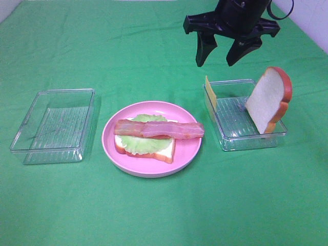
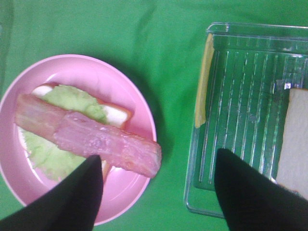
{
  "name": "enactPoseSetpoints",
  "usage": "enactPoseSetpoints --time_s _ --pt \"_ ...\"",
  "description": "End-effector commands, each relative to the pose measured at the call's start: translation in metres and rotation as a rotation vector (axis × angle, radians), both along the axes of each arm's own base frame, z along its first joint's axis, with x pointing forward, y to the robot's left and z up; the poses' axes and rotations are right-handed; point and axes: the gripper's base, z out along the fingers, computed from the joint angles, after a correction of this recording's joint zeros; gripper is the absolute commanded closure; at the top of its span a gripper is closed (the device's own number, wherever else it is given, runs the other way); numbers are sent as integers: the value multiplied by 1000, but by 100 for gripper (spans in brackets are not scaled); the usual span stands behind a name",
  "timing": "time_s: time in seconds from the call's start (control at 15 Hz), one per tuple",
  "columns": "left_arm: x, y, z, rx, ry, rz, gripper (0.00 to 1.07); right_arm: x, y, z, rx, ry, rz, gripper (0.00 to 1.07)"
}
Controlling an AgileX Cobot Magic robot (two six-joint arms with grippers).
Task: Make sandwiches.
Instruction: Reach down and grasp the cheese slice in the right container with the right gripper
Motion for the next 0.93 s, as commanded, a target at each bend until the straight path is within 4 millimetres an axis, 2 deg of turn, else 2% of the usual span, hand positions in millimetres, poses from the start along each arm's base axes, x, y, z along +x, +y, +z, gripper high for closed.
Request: enactPoseSetpoints --time_s 0.07,0.13,0.2,0.4,0.47,0.67,0.8,0.93 --pt "-3 1 0 -21 -24 1 18 17 -2 -27 -13 55 17 45" --pt "-3 1 0 -21 -24 1 18 20 -1 -33 -19 60 24 45" --pt "-3 1 0 -21 -24 1 18 29 3 -48 -21 79 35 45" --pt "-3 1 0 -21 -24 1 18 39 1 -67 -96 80 47 45" --pt "-3 1 0 -21 -24 1 18 39 1 -67 -96 80 47 45" --pt "-3 1 0 -21 -24 1 18 43 1 -84 -114 93 52 46" --pt "-3 1 0 -21 -24 1 18 45 2 -89 -115 95 52 48" --pt "-3 1 0 -21 -24 1 18 46 2 -90 -112 82 52 55"
